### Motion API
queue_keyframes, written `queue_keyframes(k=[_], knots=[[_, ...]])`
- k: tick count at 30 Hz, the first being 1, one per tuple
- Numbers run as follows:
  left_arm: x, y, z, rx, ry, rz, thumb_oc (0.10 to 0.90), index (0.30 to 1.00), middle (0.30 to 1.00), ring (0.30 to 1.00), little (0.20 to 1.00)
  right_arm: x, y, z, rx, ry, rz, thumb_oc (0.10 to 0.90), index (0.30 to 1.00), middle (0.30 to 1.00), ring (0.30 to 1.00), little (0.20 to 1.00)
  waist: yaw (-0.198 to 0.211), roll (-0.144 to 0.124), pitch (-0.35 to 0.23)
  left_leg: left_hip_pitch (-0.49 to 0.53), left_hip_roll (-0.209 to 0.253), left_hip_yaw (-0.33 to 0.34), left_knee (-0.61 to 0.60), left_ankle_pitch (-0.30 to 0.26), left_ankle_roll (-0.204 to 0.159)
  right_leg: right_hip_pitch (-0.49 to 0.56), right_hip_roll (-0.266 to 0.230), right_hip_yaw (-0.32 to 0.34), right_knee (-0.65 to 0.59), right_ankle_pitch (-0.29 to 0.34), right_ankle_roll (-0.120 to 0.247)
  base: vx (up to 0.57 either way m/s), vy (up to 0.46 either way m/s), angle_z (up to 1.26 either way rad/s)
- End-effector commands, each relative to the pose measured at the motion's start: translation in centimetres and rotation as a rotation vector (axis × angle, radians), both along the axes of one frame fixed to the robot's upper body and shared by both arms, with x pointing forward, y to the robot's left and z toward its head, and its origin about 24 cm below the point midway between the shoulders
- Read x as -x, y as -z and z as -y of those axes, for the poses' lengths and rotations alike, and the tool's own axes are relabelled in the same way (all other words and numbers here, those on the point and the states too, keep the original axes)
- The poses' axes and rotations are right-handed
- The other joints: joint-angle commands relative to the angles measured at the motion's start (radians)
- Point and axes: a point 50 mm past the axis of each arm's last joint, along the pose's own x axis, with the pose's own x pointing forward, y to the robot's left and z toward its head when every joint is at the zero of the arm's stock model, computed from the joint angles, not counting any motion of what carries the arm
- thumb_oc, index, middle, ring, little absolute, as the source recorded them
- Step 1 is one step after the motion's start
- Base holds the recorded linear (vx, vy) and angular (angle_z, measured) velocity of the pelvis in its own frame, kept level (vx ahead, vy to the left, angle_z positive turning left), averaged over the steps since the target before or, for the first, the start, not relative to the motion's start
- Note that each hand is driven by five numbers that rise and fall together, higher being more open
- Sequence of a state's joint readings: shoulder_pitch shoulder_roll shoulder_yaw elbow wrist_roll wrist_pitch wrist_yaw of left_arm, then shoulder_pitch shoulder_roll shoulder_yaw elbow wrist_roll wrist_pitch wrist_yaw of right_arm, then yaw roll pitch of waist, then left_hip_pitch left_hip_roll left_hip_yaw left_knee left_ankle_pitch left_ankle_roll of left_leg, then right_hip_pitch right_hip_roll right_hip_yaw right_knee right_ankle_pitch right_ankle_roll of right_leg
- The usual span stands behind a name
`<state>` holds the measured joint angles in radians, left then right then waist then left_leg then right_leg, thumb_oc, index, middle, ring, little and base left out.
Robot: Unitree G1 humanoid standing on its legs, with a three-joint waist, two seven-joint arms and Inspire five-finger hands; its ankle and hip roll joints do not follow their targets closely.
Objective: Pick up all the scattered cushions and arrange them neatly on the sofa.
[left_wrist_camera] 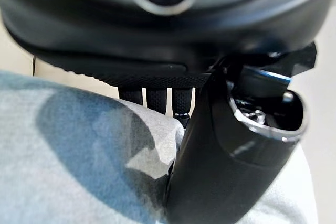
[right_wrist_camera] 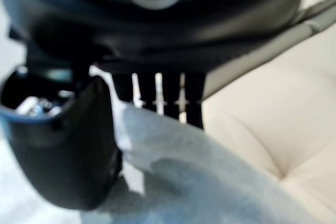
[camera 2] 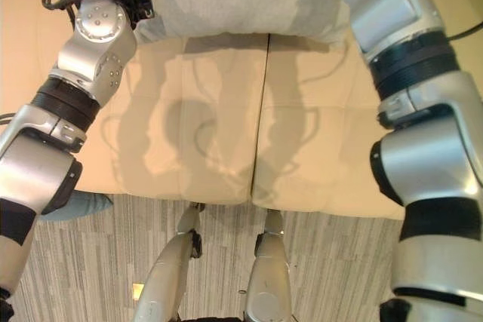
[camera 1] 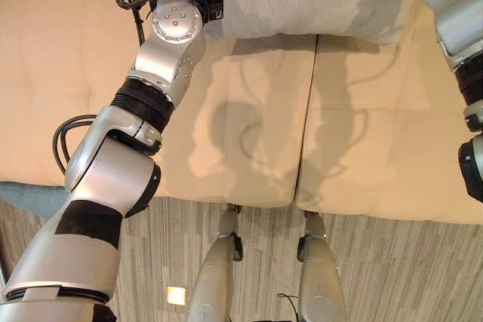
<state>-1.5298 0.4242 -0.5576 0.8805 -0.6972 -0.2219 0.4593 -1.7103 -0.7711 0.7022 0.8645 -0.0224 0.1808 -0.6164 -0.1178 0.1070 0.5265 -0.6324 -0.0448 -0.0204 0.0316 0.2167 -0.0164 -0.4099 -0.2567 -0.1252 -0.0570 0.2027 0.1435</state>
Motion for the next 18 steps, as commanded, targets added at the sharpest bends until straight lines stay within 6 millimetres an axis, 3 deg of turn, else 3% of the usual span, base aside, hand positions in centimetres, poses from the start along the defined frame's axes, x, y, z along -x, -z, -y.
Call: queue_keyframes(k=[1, 10, 18], knots=[[6.2, -9.2, 3.5, 0.003, 0.203, 0.415, 0.4, 0.3, 0.3, 0.3, 0.3, 4.4, -6.0, -3.0, 0.047, -0.083, 0.3, 0.4, 0.3, 0.3, 0.3, 0.3, -0.022, -0.008, -0.11, 0.117, 0.055, 0.056, -0.119, -0.186, -0.114, -0.018, 0.014, 0.055, 0.011, -0.108, 0.052, 0.06, 0.002, -0.32], [6.1, -7.3, 5.7, 0.06, 0.332, 0.391, 0.4, 0.3, 0.3, 0.3, 0.3, 4.4, -5.1, -1.3, -0.007, -0.061, 0.34, 0.4, 0.3, 0.3, 0.3, 0.3, -0.055, -0.023, -0.095, 0.108, 0.062, 0.07, -0.119, -0.195, -0.107, -0.048, 0.027, 0.079, 0.016, -0.115, 0.048, 0.04, -0.01, -0.12], [2.9, -3.6, 6.0, -0.08, 0.261, 0.207, 0.4, 0.3, 0.3, 0.3, 0.3, 2.1, -2.0, -1.0, 0.003, -0.058, 0.231, 0.4, 0.3, 0.3, 0.3, 0.3, -0.066, -0.032, -0.076, 0.111, 0.07, 0.079, -0.119, -0.199, -0.102, -0.06, 0.037, 0.099, 0.024, -0.131, 0.037, 0.0, -0.006, -0.11]])
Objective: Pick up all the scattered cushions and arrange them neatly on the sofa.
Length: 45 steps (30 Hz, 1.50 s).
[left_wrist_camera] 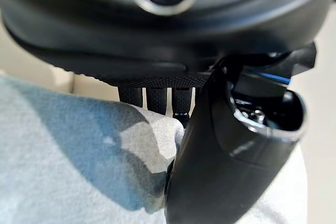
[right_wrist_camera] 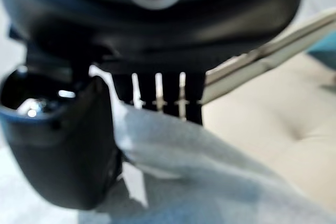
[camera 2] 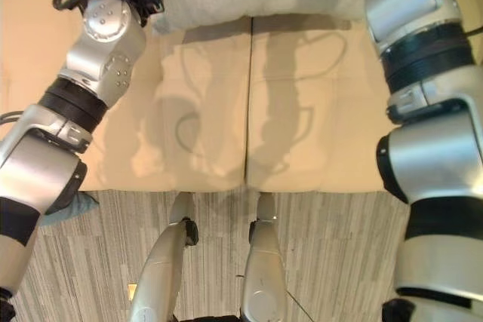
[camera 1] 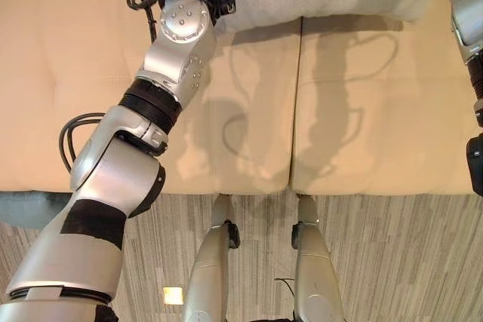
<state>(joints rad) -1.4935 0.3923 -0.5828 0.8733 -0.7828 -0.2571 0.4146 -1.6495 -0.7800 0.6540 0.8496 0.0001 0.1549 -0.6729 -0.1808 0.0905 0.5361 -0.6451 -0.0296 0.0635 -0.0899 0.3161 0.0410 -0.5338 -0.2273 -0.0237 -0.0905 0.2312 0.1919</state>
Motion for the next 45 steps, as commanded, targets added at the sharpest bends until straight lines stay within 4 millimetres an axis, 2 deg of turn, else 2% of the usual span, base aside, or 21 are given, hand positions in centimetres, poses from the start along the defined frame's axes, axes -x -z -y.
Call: queue_keyframes(k=[1, 6, 7, 8, 10, 11, 12, 19, 23, 27, 29, 30, 34, 36, 39, 40, 41, 42, 43, 45], knots=[[2.8, -4.9, 4.7, -0.118, 0.132, 0.233, 0.4, 0.3, 0.3, 0.3, 0.3, 1.9, -3.0, -1.9, 0.062, -0.035, 0.174, 0.4, 0.3, 0.3, 0.3, 0.3, -0.003, -0.017, -0.082, 0.123, 0.055, -0.004, 0.003, -0.298, -0.16, 0.064, 0.009, -0.002, 0.057, -0.159, -0.012, -0.02, 0.004, -0.11], [2.0, -4.3, 4.4, -0.169, 0.06, 0.195, 0.4, 0.3, 0.3, 0.3, 0.3, 0.4, -1.7, -1.3, 0.03, -0.016, 0.085, 0.4, 0.3, 0.3, 0.3, 0.3, -0.009, -0.02, -0.076, 0.113, 0.056, 0.001, 0.003, -0.286, -0.161, 0.058, 0.01, -0.006, 0.052, -0.15, -0.012, -0.02, -0.002, -0.09], [1.9, -4.1, 4.4, -0.178, 0.044, 0.19, 0.616, 0.625, 0.625, 0.625, 0.625, 0.2, -1.5, -1.1, 0.018, -0.014, 0.069, 0.4, 0.3, 0.3, 0.3, 0.3, -0.011, -0.022, -0.074, 0.117, 0.057, 0.003, 0.003, -0.291, -0.163, 0.063, 0.01, -0.007, 0.051, -0.154, -0.012, -0.01, 0.0, -0.07], [1.7, -4.0, 4.4, -0.192, 0.03, 0.184, 0.8, 0.9, 0.9, 0.9, 0.9, 0.0, -1.3, -1.0, 0.009, -0.014, 0.054, 0.4, 0.3, 0.3, 0.3, 0.3, -0.012, -0.024, -0.075, 0.117, 0.056, 0.004, 0.003, -0.291, -0.163, 0.064, 0.01, -0.008, 0.049, -0.153, -0.011, -0.02, 0.002, -0.04], [1.6, -3.7, 4.5, -0.213, 0.014, 0.175, 0.8, 0.9, 0.9, 0.9, 0.9, -0.2, -1.3, -1.1, -0.004, -0.033, 0.045, 0.4, 0.3, 0.3, 0.3, 0.3, -0.015, -0.028, -0.077, 0.111, 0.058, 0.007, 0.003, -0.284, -0.164, 0.062, 0.009, -0.01, 0.047, -0.146, -0.01, -0.03, 0.001, 0.02], [1.5, -3.5, 4.8, -0.215, 0.024, 0.166, 0.8, 0.9, 0.9, 0.9, 0.9, -0.2, -1.4, -1.2, -0.004, -0.039, 0.046, 0.729, 0.794, 0.794, 0.794, 0.794, -0.017, -0.029, -0.079, 0.11, 0.058, 0.007, 0.003, -0.284, -0.165, 0.062, 0.009, -0.01, 0.046, -0.146, -0.009, -0.02, 0.002, 0.04], [1.4, -3.3, 4.9, -0.224, 0.023, 0.156, 0.8, 0.9, 0.9, 0.9, 0.9, -0.2, -1.4, -1.3, -0.007, -0.045, 0.046, 0.8, 0.9, 0.9, 0.9, 0.9, -0.018, -0.031, -0.081, 0.11, 0.059, 0.008, 0.003, -0.285, -0.164, 0.062, 0.008, -0.012, 0.046, -0.145, -0.009, 0.0, 0.003, 0.05], [1.0, -2.9, 4.1, -0.185, 0.019, 0.122, 0.8, 0.9, 0.9, 0.9, 0.9, -0.3, -1.1, -1.3, -0.015, -0.087, 0.035, 0.8, 0.9, 0.9, 0.9, 0.9, -0.018, -0.037, -0.091, 0.133, 0.061, 0.011, 0.003, -0.293, -0.165, 0.087, 0.009, -0.016, 0.041, -0.15, -0.008, 0.0, 0.001, 0.0], [1.1, -2.9, 3.2, -0.129, -0.001, 0.133, 0.8, 0.9, 0.9, 0.9, 0.9, -0.1, -0.6, 0.0, -0.027, -0.061, 0.048, 0.8, 0.9, 0.9, 0.9, 0.9, -0.01, -0.032, -0.101, 0.141, 0.06, 0.008, 0.003, -0.289, -0.163, 0.098, 0.007, -0.022, 0.043, -0.149, -0.01, 0.0, -0.03, -0.01], [1.3, -2.7, 0.3, 0.052, -0.025, 0.142, 0.8, 0.9, 0.9, 0.9, 0.9, 0.6, 0.3, 1.9, -0.135, -0.118, 0.088, 0.8, 0.9, 0.9, 0.9, 0.9, 0.009, -0.024, -0.103, 0.166, 0.06, 0.002, 0.003, -0.294, -0.159, 0.122, 0.005, -0.028, 0.046, -0.157, -0.013, 0.0, -0.017, 0.01], [1.3, -2.8, -0.2, 0.078, -0.034, 0.144, 0.8, 0.9, 0.9, 0.9, 0.9, 0.9, 0.5, 2.2, -0.172, -0.151, 0.117, 0.8, 0.9, 0.9, 0.9, 0.9, 0.012, -0.023, -0.105, 0.169, 0.06, 0.0, 0.003, -0.293, -0.158, 0.127, 0.006, -0.029, 0.046, -0.159, -0.013, -0.01, -0.029, 0.05], [1.2, -2.2, -1.9, 0.128, -0.089, 0.134, 0.8, 0.9, 0.9, 0.9, 0.9, 1.7, 1.0, 3.0, -0.254, -0.217, 0.198, 0.8, 0.9, 0.9, 0.9, 0.9, 0.019, -0.017, -0.11, 0.184, 0.06, -0.005, 0.003, -0.299, -0.154, 0.141, 0.007, -0.03, 0.05, -0.167, -0.016, 0.01, -0.024, 0.04], [1.7, -1.9, -3.2, 0.222, -0.07, 0.152, 0.8, 0.9, 0.9, 0.9, 0.9, 2.6, 2.4, 4.3, -0.296, -0.226, 0.252, 0.8, 0.9, 0.9, 0.9, 0.9, 0.03, -0.014, -0.126, 0.2, 0.058, -0.019, 0.003, -0.303, -0.147, 0.156, 0.008, -0.034, 0.056, -0.181, -0.02, 0.02, -0.028, 0.07], [1.8, -1.2, -4.0, 0.278, -0.05, 0.147, 0.8, 0.9, 0.9, 0.9, 0.9, 2.8, 4.0, 5.4, -0.323, -0.211, 0.254, 0.8, 0.9, 0.9, 0.9, 0.9, 0.039, -0.009, -0.141, 0.216, 0.059, -0.027, 0.003, -0.306, -0.14, 0.171, 0.009, -0.037, 0.066, -0.194, -0.026, 0.01, -0.027, 0.08], [1.4, 0.3, -5.8, 0.292, -0.102, 0.108, 0.8, 0.9, 0.9, 0.9, 0.9, 2.7, 6.0, 6.1, -0.372, -0.236, 0.239, 0.8, 0.9, 0.9, 0.9, 0.9, 0.045, -0.008, -0.146, 0.232, 0.059, -0.031, 0.003, -0.306, -0.135, 0.182, 0.011, -0.034, 0.066, -0.198, -0.029, 0.0, -0.005, 0.01], [1.4, 0.4, -5.7, 0.29, -0.102, 0.106, 0.8, 0.9, 0.9, 0.9, 0.9, 2.7, 6.1, 6.2, -0.374, -0.234, 0.237, 0.8, 0.9, 0.9, 0.9, 0.9, 0.046, -0.01, -0.148, 0.232, 0.059, -0.031, 0.003, -0.307, -0.135, 0.183, 0.011, -0.034, 0.066, -0.198, -0.029, 0.0, 0.0, 0.0], [1.3, 1.1, -7.1, 0.269, -0.158, 0.093, 0.8, 0.9, 0.9, 0.9, 0.9, 2.9, 7.1, 6.6, -0.392, -0.248, 0.24, 0.8, 0.9, 0.9, 0.9, 0.9, 0.048, -0.006, -0.147, 0.239, 0.061, -0.032, 0.003, -0.307, -0.132, 0.185, 0.012, -0.032, 0.065, -0.199, -0.031, 0.0, 0.0, 0.0], [1.3, 1.7, -7.6, 0.267, -0.177, 0.083, 0.8, 0.9, 0.9, 0.9, 0.9, 3.1, 7.7, 6.7, -0.402, -0.265, 0.249, 0.8, 0.9, 0.9, 0.9, 0.9, 0.049, -0.006, -0.149, 0.244, 0.062, -0.034, 0.003, -0.308, -0.13, 0.189, 0.013, -0.031, 0.065, -0.2, -0.033, 0.0, 0.0, 0.0], [1.3, 2.6, -8.1, 0.273, -0.191, 0.069, 0.8, 0.9, 0.9, 0.9, 0.9, 3.6, 8.1, 6.3, -0.422, -0.346, 0.287, 0.8, 0.9, 0.9, 0.9, 0.9, 0.053, -0.008, -0.155, 0.251, 0.063, -0.035, 0.003, -0.309, -0.128, 0.196, 0.014, -0.031, 0.064, -0.202, -0.035, 0.0, 0.0, 0.0], [1.3, 5.8, -8.6, 0.29, -0.194, 0.011, 0.8, 0.9, 0.9, 0.9, 0.9, 4.5, 10.8, 6.8, -0.613, -0.608, 0.38, 0.8, 0.9, 0.9, 0.9, 0.9, 0.061, -0.012, -0.173, 0.277, 0.064, -0.042, 0.003, -0.313, -0.122, 0.224, 0.016, -0.037, 0.062, -0.207, -0.04, 0.04, -0.016, -0.02]])
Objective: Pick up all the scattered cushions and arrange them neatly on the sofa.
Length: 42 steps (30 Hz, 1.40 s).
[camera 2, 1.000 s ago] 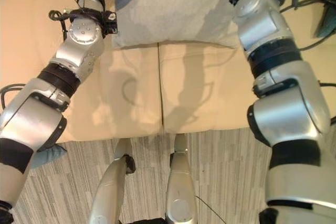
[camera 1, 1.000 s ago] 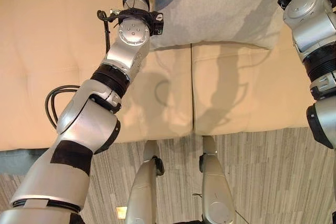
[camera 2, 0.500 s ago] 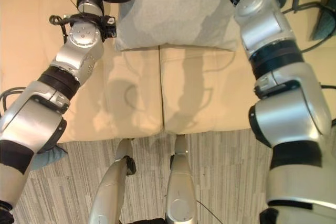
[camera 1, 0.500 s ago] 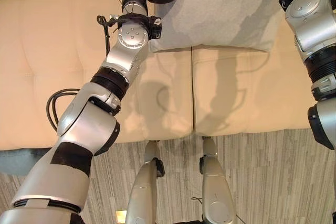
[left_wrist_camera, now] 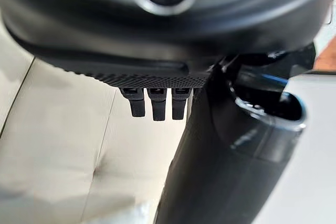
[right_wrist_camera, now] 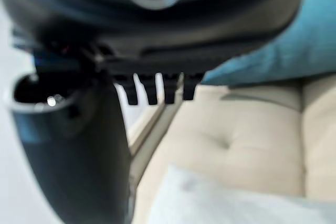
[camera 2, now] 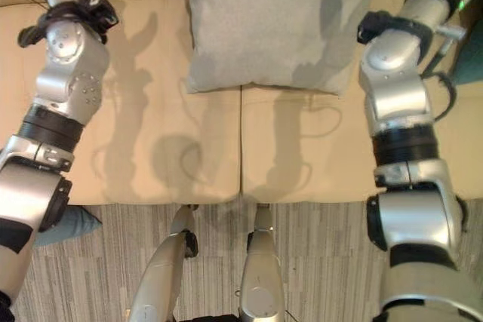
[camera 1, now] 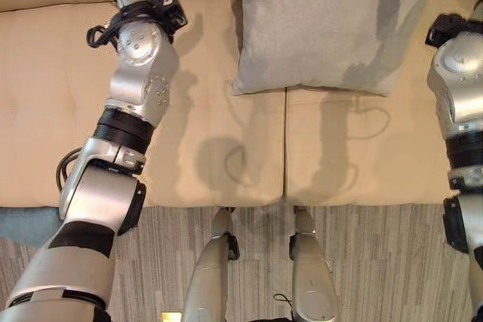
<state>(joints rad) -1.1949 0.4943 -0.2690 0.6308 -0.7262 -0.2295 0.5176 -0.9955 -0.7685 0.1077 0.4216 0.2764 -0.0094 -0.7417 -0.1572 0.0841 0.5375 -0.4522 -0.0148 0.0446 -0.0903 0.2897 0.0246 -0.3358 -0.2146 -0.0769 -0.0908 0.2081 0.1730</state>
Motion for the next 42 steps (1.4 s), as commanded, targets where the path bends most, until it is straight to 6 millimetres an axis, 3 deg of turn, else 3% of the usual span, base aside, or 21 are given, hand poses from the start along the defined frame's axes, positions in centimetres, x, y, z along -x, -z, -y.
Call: queue_keyframes(k=[1, 2, 3, 6, 11, 14, 16, 19, 20, 22, 24, 25, 26, 27, 29, 31, 32, 34, 37, 38, 42], knots=[[0.7, 3.1, -0.5, 0.041, -0.013, 0.026, 0.8, 0.9, 0.9, 0.9, 0.9, 3.5, 0.7, 1.3, -0.184, -0.249, 0.342, 0.8, 0.9, 0.9, 0.9, 0.9, 0.038, -0.004, -0.177, 0.088, 0.048, -0.027, 0.004, -0.287, -0.103, 0.032, 0.005, 0.013, 0.06, -0.184, -0.023, 0.03, -0.015, -0.03], [0.7, 3.8, -0.3, 0.035, -0.008, 0.011, 0.8, 0.9, 0.9, 0.9, 0.9, 3.6, 1.4, 1.5, -0.189, -0.246, 0.329, 0.8, 0.9, 0.9, 0.9, 0.9, 0.042, -0.007, -0.189, 0.091, 0.047, -0.03, 0.003, -0.287, -0.103, 0.039, 0.005, 0.009, 0.057, -0.184, -0.023, 0.16, -0.006, 0.0], [2.2, 9.1, -0.6, -0.004, 0.012, -0.062, 0.8, 0.9, 0.9, 0.9, 0.9, 5.5, 6.5, 3.6, -0.176, -0.196, 0.211, 0.8, 0.9, 0.9, 0.9, 0.9, 0.05, -0.007, -0.228, 0.142, 0.047, -0.042, 0.004, -0.31, -0.096, 0.093, 0.011, -0.009, 0.05, -0.195, -0.029, 0.16, 0.024, 0.05], [6.5, 18.6, -2.7, -0.068, 0.056, -0.278, 0.8, 0.9, 0.9, 0.9, 0.9, 9.7, 14.5, 7.4, -0.238, -0.055, -0.008, 0.8, 0.9, 0.9, 0.9, 0.9, 0.057, -0.01, -0.295, 0.201, 0.048, -0.053, 0.005, -0.325, -0.081, 0.148, 0.01, -0.026, 0.059, -0.199, -0.034, 0.21, 0.062, 0.24], [15.7, 31.2, -6.7, -0.208, 0.005, -0.771, 0.8, 0.9, 0.9, 0.9, 0.9, 15.9, 23.9, 11.1, -0.36, 0.2, -0.364, 0.8, 0.9, 0.9, 0.9, 0.9, 0.068, -0.029, -0.359, 0.279, 0.032, -0.07, 0.109, -0.405, -0.031, 0.213, -0.026, -0.039, 0.175, -0.214, -0.03, 0.11, 0.146, 0.03], [20.8, 38.0, -8.3, -0.304, -0.095, -1.14, 0.8, 0.9, 0.9, 0.9, 0.9, 17.3, 27.7, 11.4, -0.463, 0.277, -0.474, 0.8, 0.9, 0.9, 0.9, 0.9, 0.087, -0.045, -0.396, 0.321, 0.017, -0.048, 0.116, -0.43, -0.015, 0.247, -0.049, -0.05, 0.137, -0.126, -0.006, 0.0, 0.086, -0.08], [27.1, 43.6, -8.8, -0.078, -0.197, -1.452, 0.8, 0.9, 0.9, 0.9, 0.9, 17.7, 30.4, 10.3, -0.547, 0.253, -0.54, 0.8, 0.9, 0.9, 0.9, 0.9, 0.119, -0.052, -0.428, 0.356, 0.033, -0.007, 0.074, -0.411, -0.024, 0.23, -0.052, -0.061, 0.113, -0.02, 0.022, -0.1, -0.03, -0.31], [28.6, 44.8, -8.8, -0.065, -0.21, -1.538, 0.8, 0.9, 0.9, 0.9, 0.9, 18.1, 31.5, 10.1, -0.575, 0.267, -0.578, 0.8, 0.9, 0.9, 0.9, 0.9, 0.128, -0.052, -0.433, 0.35, 0.038, -0.007, 0.063, -0.394, -0.024, 0.229, -0.042, -0.053, 0.135, -0.044, 0.015, -0.13, -0.036, -0.44], [31.1, 46.3, -8.6, -0.007, -0.236, -1.665, 0.8, 0.9, 0.9, 0.9, 0.9, 18.6, 33.0, 9.3, -0.622, 0.255, -0.616, 0.8, 0.9, 0.9, 0.9, 0.9, 0.145, -0.052, -0.449, 0.335, 0.054, -0.01, 0.068, -0.38, -0.028, 0.286, -0.028, -0.028, 0.172, -0.132, -0.007, -0.16, -0.079, 0.0], [32.5, 47.1, -8.3, -0.039, -0.22, -1.771, 0.8, 0.9, 0.9, 0.9, 0.9, 19.7, 34.6, 9.1, -0.692, 0.276, -0.637, 0.8, 0.9, 0.9, 0.9, 0.9, 0.135, -0.064, -0.474, 0.315, 0.044, -0.057, 0.081, -0.367, -0.035, 0.318, 0.016, 0.121, 0.265, -0.192, -0.016, -0.18, -0.121, 0.26], [34.1, 47.6, -8.4, -0.085, -0.184, -1.859, 0.8, 0.9, 0.9, 0.9, 0.9, 19.9, 34.8, 8.9, -0.714, 0.278, -0.62, 0.8, 0.9, 0.9, 0.9, 0.9, 0.116, -0.071, -0.496, 0.272, 0.03, -0.148, 0.114, -0.336, -0.046, 0.343, 0.087, 0.328, 0.382, -0.183, -0.003, -0.25, -0.202, 0.85], [34.2, 47.5, -8.6, -0.108, -0.176, -1.866, 0.8, 0.9, 0.9, 0.9, 0.9, 19.8, 34.9, 9.0, -0.705, 0.275, -0.644, 0.8, 0.9, 0.9, 0.9, 0.9, 0.115, -0.078, -0.505, 0.259, 0.015, -0.175, 0.121, -0.336, -0.048, 0.376, 0.099, 0.371, 0.374, -0.203, -0.011, -0.28, -0.205, 1.18], [34.6, 47.5, -8.7, -0.142, -0.165, -1.881, 0.8, 0.9, 0.9, 0.9, 0.9, 19.9, 34.9, 9.0, -0.68, 0.274, -0.677, 0.8, 0.9, 0.9, 0.9, 0.9, 0.107, -0.086, -0.5, 0.247, 0.001, -0.211, 0.132, -0.329, -0.049, 0.401, 0.125, 0.425, 0.367, -0.241, -0.026, -0.31, -0.189, 1.43], [34.2, 47.4, -9.0, -0.164, -0.159, -1.872, 0.8, 0.9, 0.9, 0.9, 0.9, 19.9, 34.8, 9.1, -0.639, 0.272, -0.709, 0.8, 0.9, 0.9, 0.9, 0.9, 0.11, -0.091, -0.49, 0.226, 0.001, -0.237, 0.138, -0.309, -0.053, 0.428, 0.158, 0.462, 0.344, -0.337, -0.057, -0.45, -0.214, 1.41], [32.2, 46.9, -9.2, -0.152, -0.177, -1.807, 0.8, 0.9, 0.9, 0.9, 0.9, 18.6, 34.4, 8.4, -0.63, 0.227, -0.705, 0.8, 0.9, 0.9, 0.9, 0.9, 0.143, -0.098, -0.456, 0.168, 0.017, -0.292, 0.12, -0.233, -0.085, 0.426, 0.191, 0.415, 0.318, -0.479, -0.115, -0.58, -0.291, 1.14], [30.4, 46.6, -9.0, -0.131, -0.192, -1.749, 0.8, 0.9, 0.9, 0.9, 0.9, 16.9, 33.8, 7.6, -0.629, 0.157, -0.669, 0.8, 0.9, 0.9, 0.9, 0.9, 0.155, -0.101, -0.419, 0.129, 0.043, -0.352, 0.04, -0.164, -0.118, 0.398, 0.244, 0.376, 0.321, -0.53, -0.155, -0.65, -0.356, 1.1], [29.6, 46.4, -8.8, -0.111, -0.19, -1.717, 0.8, 0.9, 0.9, 0.9, 0.9, 16.2, 33.5, 7.2, -0.617, 0.124, -0.664, 0.8, 0.9, 0.9, 0.9, 0.9, 0.159, -0.099, -0.407, 0.118, 0.049, -0.354, 0.023, -0.174, -0.119, 0.38, 0.253, 0.343, 0.324, -0.535, -0.166, -0.63, -0.246, 1.12], [29.2, 46.7, -8.0, -0.068, -0.178, -1.712, 0.8, 0.9, 0.9, 0.9, 0.9, 14.1, 32.3, 5.9, -0.572, 0.029, -0.639, 0.8, 0.9, 0.9, 0.9, 0.9, 0.164, -0.11, -0.37, 0.104, 0.047, -0.29, 0.045, -0.225, -0.104, 0.341, 0.255, 0.287, 0.327, -0.488, -0.168, -0.61, -0.091, 0.59], [30.3, 47.2, -7.2, -0.064, -0.156, -1.762, 0.8, 0.9, 0.9, 0.9, 0.9, 13.9, 31.9, 4.2, -0.53, -0.053, -0.646, 0.8, 0.9, 0.9, 0.9, 0.9, 0.139, -0.134, -0.383, 0.15, 0.053, -0.11, 0.224, -0.317, -0.06, 0.311, 0.2, 0.147, 0.285, -0.411, -0.149, -0.53, -0.043, 0.95], [31.1, 47.6, -6.7, -0.064, -0.141, -1.795, 0.8, 0.9, 0.9, 0.9, 0.9, 14.1, 32.0, 3.9, -0.512, -0.064, -0.662, 0.8, 0.9, 0.9, 0.9, 0.9, 0.128, -0.153, -0.4, 0.219, 0.066, -0.008, 0.308, -0.413, -0.044, 0.29, 0.158, 0.056, 0.25, -0.381, -0.142, -0.36, -0.012, 1.15], [32.1, 48.0, -6.2, -0.058, -0.121, -1.839, 0.8, 0.9, 0.9, 0.9, 0.9, 14.1, 32.4, 3.4, -0.524, -0.086, -0.67, 0.8, 0.9, 0.9, 0.9, 0.9, 0.113, -0.163, -0.419, 0.298, 0.077, 0.034, 0.369, -0.487, -0.031, 0.282, 0.134, -0.028, 0.224, -0.359, -0.144, -0.2, 0.07, 1.35]])
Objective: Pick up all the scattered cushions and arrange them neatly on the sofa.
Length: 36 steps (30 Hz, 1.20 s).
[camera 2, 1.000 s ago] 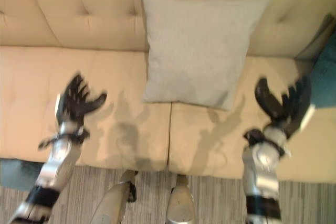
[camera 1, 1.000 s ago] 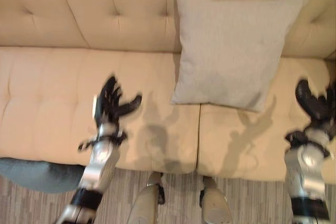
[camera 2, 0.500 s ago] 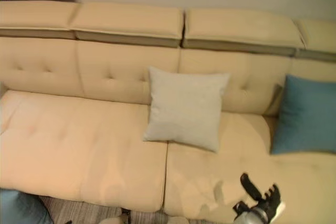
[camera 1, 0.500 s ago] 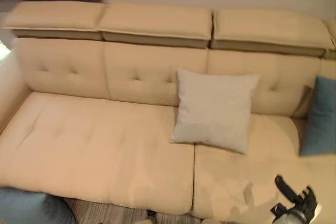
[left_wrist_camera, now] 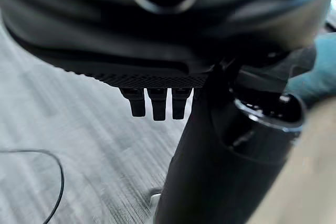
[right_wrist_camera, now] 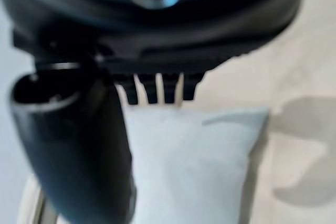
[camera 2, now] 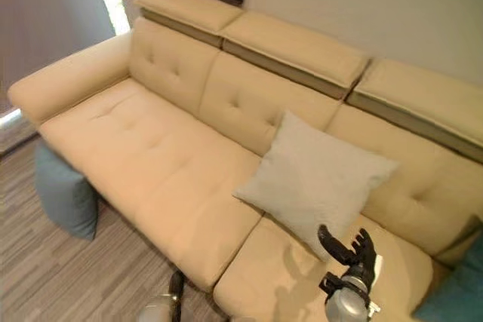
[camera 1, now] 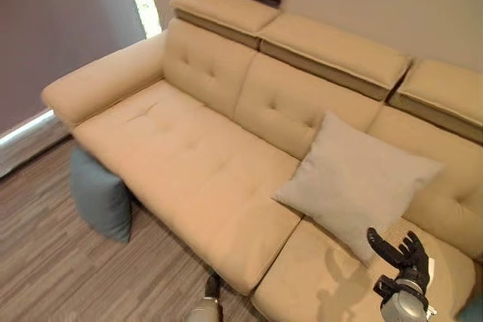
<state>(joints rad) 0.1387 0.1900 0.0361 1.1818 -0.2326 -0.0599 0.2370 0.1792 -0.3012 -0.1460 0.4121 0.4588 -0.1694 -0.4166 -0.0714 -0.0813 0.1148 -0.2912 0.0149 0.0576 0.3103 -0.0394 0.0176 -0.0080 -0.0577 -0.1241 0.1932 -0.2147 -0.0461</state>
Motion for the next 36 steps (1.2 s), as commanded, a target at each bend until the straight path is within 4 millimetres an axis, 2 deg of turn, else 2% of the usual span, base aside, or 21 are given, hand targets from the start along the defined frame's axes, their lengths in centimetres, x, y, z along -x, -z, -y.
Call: queue_keyframes(k=[1, 3, 5, 7, 8, 9, 10, 11, 12, 13, 14, 16, 18, 19, 20, 21, 23, 25, 31, 33, 36], knots=[[-1.2, -0.1, 0.2, -0.01, 0.045, 0.034, 0.8, 0.9, 0.9, 0.9, 0.9, -3.0, -4.3, 1.7, 0.102, -0.044, 0.206, 0.8, 0.9, 0.9, 0.9, 0.9, 0.023, 0.001, -0.017, 0.208, 0.059, 0.039, -0.069, -0.187, -0.028, -0.047, -0.038, -0.04, -0.072, 0.069, 0.072, -0.1, 0.173, 1.47], [-0.7, 0.0, 0.1, 0.004, 0.036, 0.005, 0.8, 0.9, 0.9, 0.9, 0.9, -2.3, -2.3, 1.7, 0.046, -0.027, 0.138, 0.8, 0.9, 0.9, 0.9, 0.9, 0.017, 0.002, -0.039, 0.288, 0.1, 0.106, -0.162, -0.186, -0.034, -0.033, -0.059, -0.126, -0.081, 0.069, 0.076, -0.11, 0.27, 1.66], [-1.4, -0.1, -0.1, -0.002, 0.043, 0.016, 0.8, 0.9, 0.9, 0.9, 0.9, -1.9, -1.0, 1.8, -0.006, 0.004, 0.097, 0.8, 0.9, 0.9, 0.9, 0.9, 0.006, 0.004, -0.047, 0.295, 0.167, 0.212, -0.191, -0.164, -0.055, -0.015, -0.097, -0.218, -0.089, 0.07, 0.088, -0.06, 0.341, 1.64], [-2.3, -0.3, -0.4, -0.012, 0.066, 0.035, 0.8, 0.9, 0.9, 0.9, 0.9, -1.9, -0.4, 1.6, -0.036, -0.004, 0.075, 0.8, 0.9, 0.9, 0.9, 0.9, -0.016, 0.0, -0.046, 0.292, 0.237, 0.375, -0.205, -0.117, -0.071, -0.008, -0.149, -0.322, -0.096, 0.106, 0.1, -0.11, 0.505, 2.04], [-2.3, -0.2, 0.1, -0.009, 0.099, 0.029, 0.8, 0.9, 0.9, 0.9, 0.9, -1.0, 1.2, 0.4, -0.025, -0.06, -0.019, 0.8, 0.9, 0.9, 0.9, 0.9, -0.021, 0.02, -0.053, 0.318, 0.236, 0.437, -0.263, -0.105, -0.087, 0.004, -0.163, -0.375, -0.123, 0.123, 0.109, -0.03, 0.614, 1.92], [-1.8, -0.1, 0.2, -0.011, 0.089, 0.019, 0.8, 0.9, 0.9, 0.9, 0.9, -2.9, 0.5, -0.9, -0.013, -0.116, 0.006, 0.8, 0.9, 0.9, 0.9, 0.9, 0.001, 0.026, -0.056, 0.307, 0.203, 0.39, -0.265, -0.115, -0.086, 0.011, -0.169, -0.381, -0.132, 0.141, 0.113, 0.04, 0.658, 1.45], [-1.5, -0.1, 0.1, -0.018, 0.08, 0.011, 0.8, 0.9, 0.9, 0.9, 0.9, -3.6, 0.1, -2.4, -0.009, -0.175, 0.027, 0.8, 0.9, 0.9, 0.9, 0.9, 0.018, 0.027, -0.05, 0.297, 0.173, 0.351, -0.265, -0.135, -0.074, 0.017, -0.183, -0.391, -0.135, 0.157, 0.121, 0.07, 0.346, 1.13], [-1.5, -0.1, 0.1, -0.02, 0.08, 0.01, 0.8, 0.9, 0.9, 0.9, 0.9, -3.5, 0.1, -2.5, -0.009, -0.175, 0.025, 0.8, 0.9, 0.9, 0.9, 0.9, 0.015, 0.026, -0.051, 0.296, 0.171, 0.348, -0.264, -0.138, -0.072, 0.019, -0.186, -0.394, -0.135, 0.159, 0.124, 0.03, 0.434, 1.01], [-1.1, -0.2, -0.5, -0.045, 0.048, -0.008, 0.8, 0.9, 0.9, 0.9, 0.9, -4.4, -0.9, -3.6, 0.0, -0.229, 0.075, 0.8, 0.9, 0.9, 0.9, 0.9, 0.041, 0.019, -0.038, 0.28, 0.143, 0.323, -0.256, -0.152, -0.055, 0.021, -0.21, -0.406, -0.131, 0.181, 0.136, 0.0, 0.264, 0.81], [-1.1, -0.2, -0.6, -0.046, 0.048, -0.008, 0.8, 0.9, 0.9, 0.9, 0.9, -4.4, -0.9, -3.6, -0.001, -0.229, 0.074, 0.8, 0.9, 0.9, 0.9, 0.9, 0.039, 0.018, -0.038, 0.279, 0.141, 0.322, -0.255, -0.153, -0.054, 0.022, -0.211, -0.407, -0.131, 0.182, 0.137, 0.0, 0.415, 0.9], [-0.2, -0.1, -0.7, -0.055, 0.045, -0.041, 0.8, 0.9, 0.9, 0.9, 0.9, -4.8, -1.3, -4.5, 0.007, -0.267, 0.094, 0.8, 0.9, 0.9, 0.9, 0.9, 0.057, 0.013, -0.034, 0.274, 0.12, 0.315, -0.255, -0.165, -0.041, 0.025, -0.232, -0.418, -0.137, 0.21, 0.153, 0.01, 0.307, 0.83], [0.5, -0.1, -1.1, -0.072, 0.059, -0.078, 0.8, 0.9, 0.9, 0.9, 0.9, -5.2, -1.0, -5.2, 0.001, -0.305, 0.081, 0.8, 0.9, 0.9, 0.9, 0.9, 0.078, 0.011, -0.03, 0.267, 0.085, 0.305, -0.259, -0.181, -0.016, 0.036, -0.275, -0.443, -0.122, 0.233, 0.175, 0.03, 0.44, 0.39], [1.2, -0.2, -1.8, -0.089, 0.093, -0.117, 0.8, 0.9, 0.9, 0.9, 0.9, -5.0, -0.3, -5.9, -0.034, -0.317, 0.065, 0.8, 0.9, 0.9, 0.9, 0.9, 0.09, 0.015, -0.032, 0.268, 0.045, 0.274, -0.268, -0.201, 0.013, 0.043, -0.312, -0.431, -0.071, 0.223, 0.173, 0.11, 0.42, 0.26], [1.4, -0.3, -2.2, -0.107, 0.11, -0.136, 0.8, 0.9, 0.9, 0.9, 0.9, -4.6, 0.1, -6.1, -0.06, -0.313, 0.057, 0.8, 0.9, 0.9, 0.9, 0.9, 0.075, 0.017, -0.028, 0.279, 0.026, 0.234, -0.274, -0.207, 0.021, 0.023, -0.305, -0.35, -0.039, 0.232, 0.165, 0.2, 0.348, 0.65], [1.3, -0.4, -2.6, -0.124, 0.131, -0.151, 0.8, 0.9, 0.9, 0.9, 0.9, -4.0, 0.7, -6.6, -0.096, -0.311, 0.047, 0.8, 0.9, 0.9, 0.9, 0.9, 0.041, 0.02, -0.026, 0.29, 0.004, 0.181, -0.277, -0.215, 0.032, -0.016, -0.267, -0.195, -0.001, 0.209, 0.151, 0.18, 0.334, 0.72], [0.9, -0.5, -2.9, -0.138, 0.135, -0.146, 0.8, 0.9, 0.9, 0.9, 0.9, -3.3, 1.1, -6.8, -0.132, -0.308, 0.038, 0.8, 0.9, 0.9, 0.9, 0.9, 0.002, 0.022, -0.017, 0.294, -0.016, 0.15, -0.279, -0.198, 0.04, -0.058, -0.216, -0.062, 0.016, 0.212, 0.139, 0.16, 0.294, 1.51], [0.1, -0.8, -3.6, -0.171, 0.166, -0.137, 0.8, 0.9, 0.9, 0.9, 0.9, -1.9, 2.1, -7.0, -0.18, -0.307, 0.009, 0.8, 0.9, 0.9, 0.9, 0.9, -0.049, 0.027, 0.003, 0.322, -0.04, 0.094, -0.281, -0.205, 0.048, -0.1, -0.124, 0.101, 0.051, 0.181, 0.133, 0.14, 0.251, 1.68], [-0.9, -1.0, -3.7, -0.182, 0.175, -0.1, 0.8, 0.9, 0.9, 0.9, 0.9, -1.4, 2.5, -6.9, -0.186, -0.321, -0.016, 0.8, 0.9, 0.9, 0.9, 0.9, -0.071, 0.031, 0.013, 0.332, -0.048, 0.064, -0.283, -0.203, 0.049, -0.127, -0.082, 0.12, 0.055, 0.167, 0.133, 0.13, 0.131, 0.96], [-4.2, -1.5, -2.9, -0.171, 0.181, 0.033, 0.8, 0.9, 0.9, 0.9, 0.9, -0.5, 3.7, -6.4, -0.192, -0.311, -0.085, 0.8, 0.9, 0.9, 0.9, 0.9, -0.098, 0.031, 0.034, 0.414, -0.079, -0.012, -0.301, -0.217, 0.044, -0.215, 0.046, 0.028, 0.024, 0.158, 0.117, 0.2, 0.06, 0.47], [-4.9, -1.4, -2.0, -0.15, 0.208, 0.052, 0.8, 0.9, 0.9, 0.9, 0.9, -0.7, 3.7, -6.4, -0.183, -0.315, -0.094, 0.8, 0.9, 0.9, 0.9, 0.9, -0.107, 0.038, 0.039, 0.444, -0.089, -0.03, -0.303, -0.219, 0.033, -0.251, 0.047, -0.032, 0.039, 0.161, 0.11, 0.2, 0.024, 0.43], [-5.3, -1.2, -1.1, -0.138, 0.248, 0.065, 0.8, 0.9, 0.9, 0.9, 0.9, -0.6, 3.6, -6.1, -0.172, -0.306, -0.09, 0.8, 0.9, 0.9, 0.9, 0.9, -0.12, 0.046, 0.038, 0.466, -0.092, -0.048, -0.298, -0.235, 0.031, -0.223, 0.054, -0.01, 0.03, 0.154, 0.099, 0.18, -0.047, 0.35]])
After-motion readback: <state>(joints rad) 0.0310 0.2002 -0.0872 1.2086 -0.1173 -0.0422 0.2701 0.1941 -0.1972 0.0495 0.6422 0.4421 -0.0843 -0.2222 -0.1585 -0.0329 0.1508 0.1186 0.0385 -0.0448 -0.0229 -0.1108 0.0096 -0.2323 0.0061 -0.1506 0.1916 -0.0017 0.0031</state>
